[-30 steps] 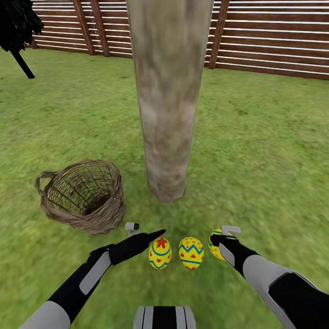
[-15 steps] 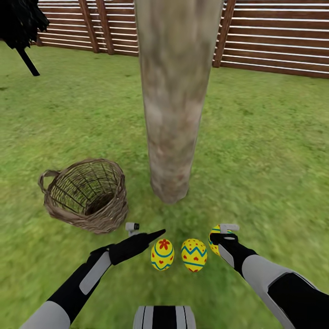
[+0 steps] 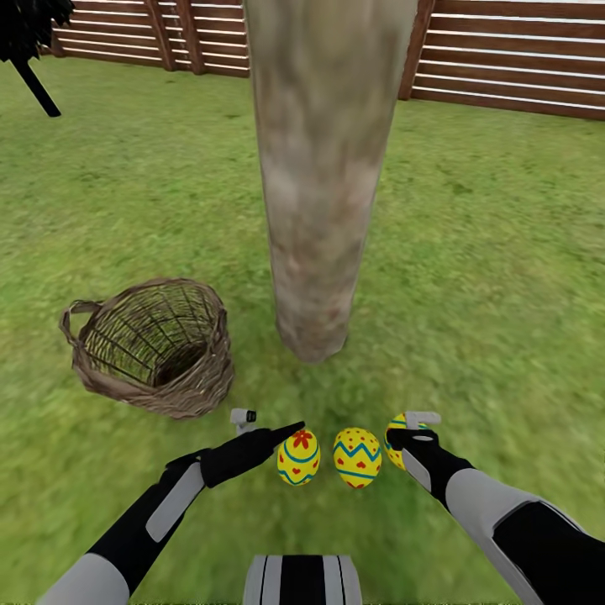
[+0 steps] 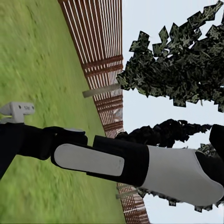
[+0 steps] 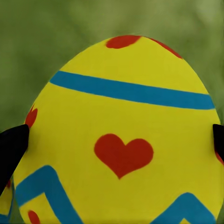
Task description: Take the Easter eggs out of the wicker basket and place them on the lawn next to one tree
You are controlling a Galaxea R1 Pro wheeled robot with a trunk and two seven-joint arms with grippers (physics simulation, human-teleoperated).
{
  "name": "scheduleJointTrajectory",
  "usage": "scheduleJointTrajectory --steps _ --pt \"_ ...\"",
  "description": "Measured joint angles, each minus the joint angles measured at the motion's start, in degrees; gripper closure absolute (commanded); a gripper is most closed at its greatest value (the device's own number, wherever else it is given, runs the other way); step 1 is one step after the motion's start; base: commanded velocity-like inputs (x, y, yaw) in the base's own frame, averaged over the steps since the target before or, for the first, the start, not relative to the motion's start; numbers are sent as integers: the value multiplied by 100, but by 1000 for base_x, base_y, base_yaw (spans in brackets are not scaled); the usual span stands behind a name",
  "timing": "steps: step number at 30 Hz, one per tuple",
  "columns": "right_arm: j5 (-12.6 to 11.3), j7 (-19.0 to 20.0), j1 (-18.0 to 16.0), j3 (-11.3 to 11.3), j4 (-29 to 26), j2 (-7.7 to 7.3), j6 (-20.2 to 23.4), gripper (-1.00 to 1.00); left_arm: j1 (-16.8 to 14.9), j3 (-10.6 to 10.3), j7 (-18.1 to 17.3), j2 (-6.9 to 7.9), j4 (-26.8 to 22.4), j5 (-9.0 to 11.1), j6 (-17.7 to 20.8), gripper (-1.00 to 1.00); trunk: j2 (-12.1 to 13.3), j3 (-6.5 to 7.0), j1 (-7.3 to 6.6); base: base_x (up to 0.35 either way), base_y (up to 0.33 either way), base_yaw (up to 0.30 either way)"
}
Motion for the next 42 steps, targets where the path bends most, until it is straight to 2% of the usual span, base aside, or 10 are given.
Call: scheduleJointTrajectory --steps 5,8,15,16,17,24,27,31,42 --pt "-1 0 0 -16 0 -8 -7 100 3 0 0 0 0 0 -3 -100 -7 -111 13 0 0 0" --pt "119 -7 -11 59 -42 -6 -11 100 3 0 0 0 0 0 -1 -100 -12 -176 17 0 0 0" --pt "-2 -80 -255 42 15 -10 -11 100 1 0 -1 0 1 0 0 -100 -23 -331 32 0 0 0" --pt "-5 -81 -252 39 13 -10 -11 -100 -1 0 0 0 1 1 0 -100 -23 -332 32 0 0 0" --pt "113 -12 -204 57 -41 -16 -9 -100 2 0 0 0 0 1 1 -100 -21 -332 36 0 0 0" --pt "99 -4 -44 40 -250 -25 0 -100 4 0 0 0 13 11 -6 -100 -21 -332 37 0 0 0" --pt "67 -1 -5 -14 -255 -24 1 -100 4 1 0 0 175 15 -8 -100 -21 -332 36 0 0 0" --pt "-31 11 -1 -29 -1 -25 -1 -100 3 3 0 -4 245 19 -7 -100 -15 -245 28 0 0 0" --pt "-33 11 0 -35 -1 -24 -1 -100 3 1 0 -6 246 19 -1 -100 -1 -1 -1 0 0 0"
